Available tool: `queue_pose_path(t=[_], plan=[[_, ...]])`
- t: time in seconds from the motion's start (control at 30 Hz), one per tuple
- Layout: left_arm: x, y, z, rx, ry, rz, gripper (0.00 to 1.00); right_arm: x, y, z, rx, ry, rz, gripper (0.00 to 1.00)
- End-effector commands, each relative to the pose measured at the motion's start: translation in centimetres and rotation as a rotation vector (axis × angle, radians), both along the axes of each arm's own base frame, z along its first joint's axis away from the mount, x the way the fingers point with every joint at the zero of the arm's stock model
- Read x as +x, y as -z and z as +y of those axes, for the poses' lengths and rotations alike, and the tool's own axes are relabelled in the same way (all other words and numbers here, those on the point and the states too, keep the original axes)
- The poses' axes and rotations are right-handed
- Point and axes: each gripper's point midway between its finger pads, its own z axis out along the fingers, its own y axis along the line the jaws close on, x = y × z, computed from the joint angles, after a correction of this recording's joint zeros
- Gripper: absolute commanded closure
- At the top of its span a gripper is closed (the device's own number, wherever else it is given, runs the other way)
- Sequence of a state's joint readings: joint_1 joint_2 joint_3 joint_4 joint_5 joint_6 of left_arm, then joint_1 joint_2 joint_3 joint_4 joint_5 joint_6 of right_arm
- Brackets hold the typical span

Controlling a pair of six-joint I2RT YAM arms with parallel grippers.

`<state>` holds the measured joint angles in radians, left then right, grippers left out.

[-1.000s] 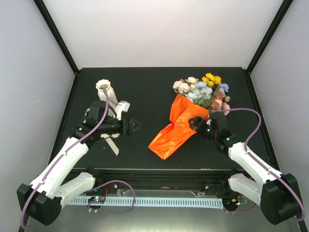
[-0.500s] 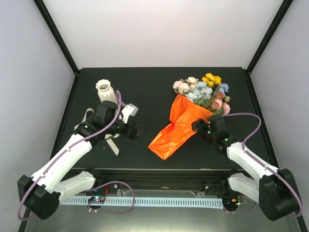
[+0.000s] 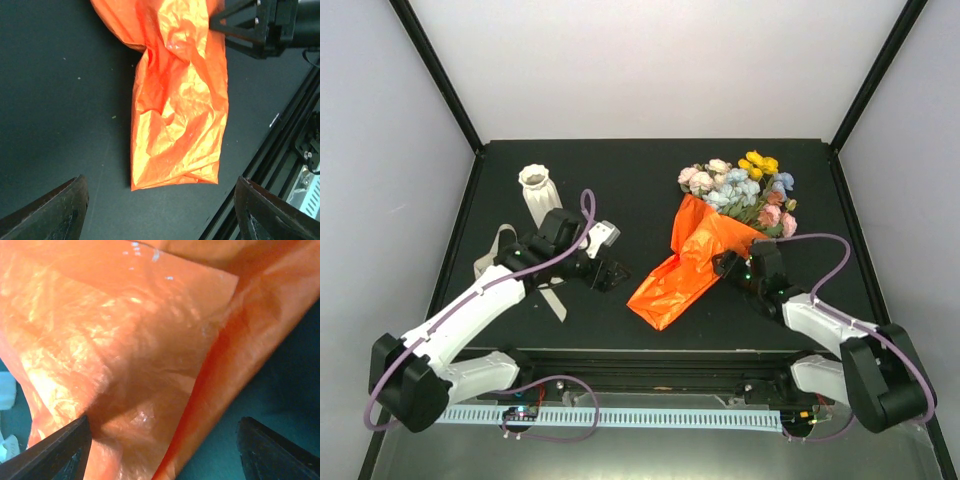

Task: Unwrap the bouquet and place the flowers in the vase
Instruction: Move the fake flower to the center of the board.

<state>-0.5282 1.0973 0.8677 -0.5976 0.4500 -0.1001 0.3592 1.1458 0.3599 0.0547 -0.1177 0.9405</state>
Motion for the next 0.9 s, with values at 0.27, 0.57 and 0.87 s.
queue_pose_path(t=[0.27, 0.57, 0.87], plan=[[-0.4, 1.1, -1.9, 0.001, 0.012, 0.038, 0.23, 6.4, -2.5, 0.5, -0.043, -0.101, -0.247, 0.43], [-1.1, 1.1, -3.5, -0.075, 0.047, 0.091, 0.25, 11.9, -3.6, -0.5, -0.037, -0.149, -0.286, 0.46], [-0.4, 0.4, -3.1, -0.046, 0.009, 0.041, 0.22, 12.9, -3.1, -3.0, -0.120, -0.120, -0.031, 0.29]])
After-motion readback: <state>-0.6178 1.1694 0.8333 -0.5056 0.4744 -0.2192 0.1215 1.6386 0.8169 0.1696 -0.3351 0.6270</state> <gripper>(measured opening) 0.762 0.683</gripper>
